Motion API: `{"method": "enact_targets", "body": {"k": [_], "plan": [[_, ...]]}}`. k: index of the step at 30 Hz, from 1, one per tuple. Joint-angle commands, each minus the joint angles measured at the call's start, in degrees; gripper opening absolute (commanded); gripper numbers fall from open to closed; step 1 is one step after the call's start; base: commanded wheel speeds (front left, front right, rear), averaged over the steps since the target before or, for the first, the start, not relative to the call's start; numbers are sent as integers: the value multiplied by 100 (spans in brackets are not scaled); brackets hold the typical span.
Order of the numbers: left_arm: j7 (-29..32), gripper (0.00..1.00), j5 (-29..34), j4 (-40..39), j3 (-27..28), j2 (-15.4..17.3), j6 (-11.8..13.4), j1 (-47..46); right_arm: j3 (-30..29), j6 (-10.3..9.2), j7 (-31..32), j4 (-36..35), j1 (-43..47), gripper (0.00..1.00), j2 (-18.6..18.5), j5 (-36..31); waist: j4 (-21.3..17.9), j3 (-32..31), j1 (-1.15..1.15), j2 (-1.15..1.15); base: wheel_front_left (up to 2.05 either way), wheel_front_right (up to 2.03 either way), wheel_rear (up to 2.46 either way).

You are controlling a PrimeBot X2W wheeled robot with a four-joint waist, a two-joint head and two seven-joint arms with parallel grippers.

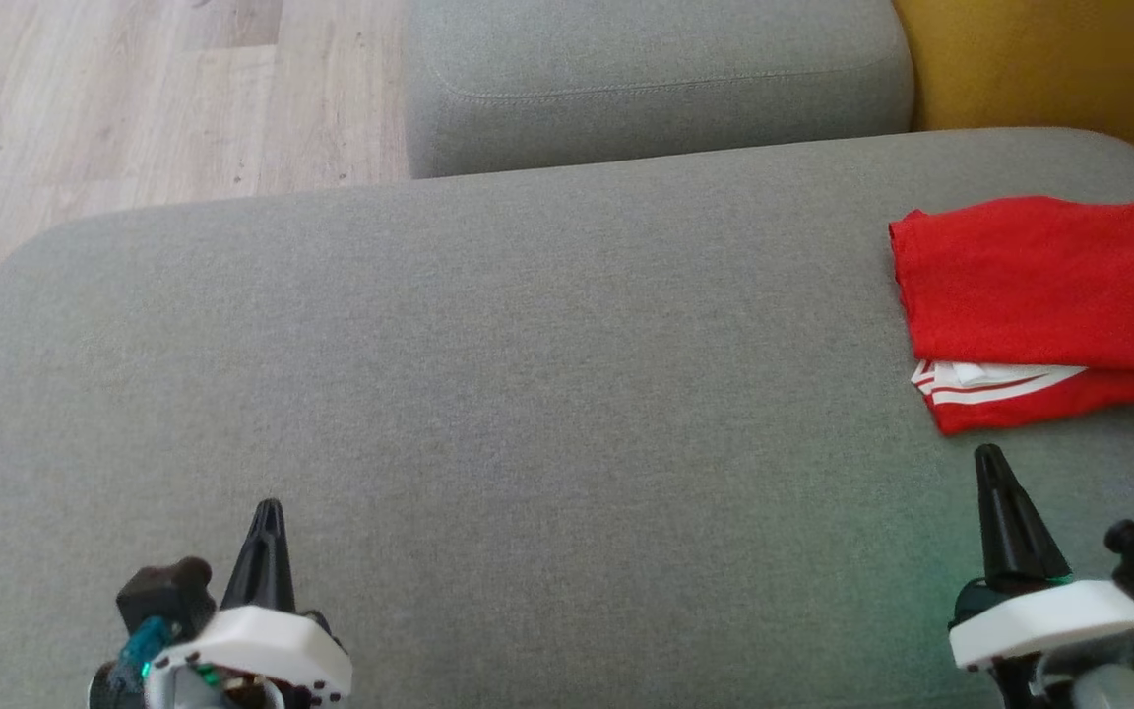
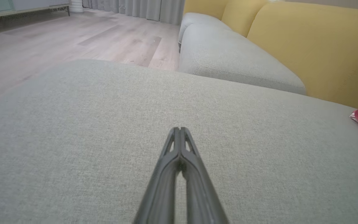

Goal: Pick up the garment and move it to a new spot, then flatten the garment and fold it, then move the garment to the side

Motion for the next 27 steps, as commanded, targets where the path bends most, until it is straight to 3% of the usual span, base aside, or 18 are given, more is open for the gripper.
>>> {"method": "enact_targets", "body": {"k": [1, 27], "plan": [[35, 0, -171, -223, 111, 4, -45, -291, -90, 5, 40, -196, -290, 0, -25, 157, 1, 3, 0, 0, 0, 0, 0], [465, 0, -1893, -280, 378, 6, -295, -406, -359, 15, 470, -215, -405, 0, 175, 1614, 23, 48, 0, 0, 0, 0, 0]]}}
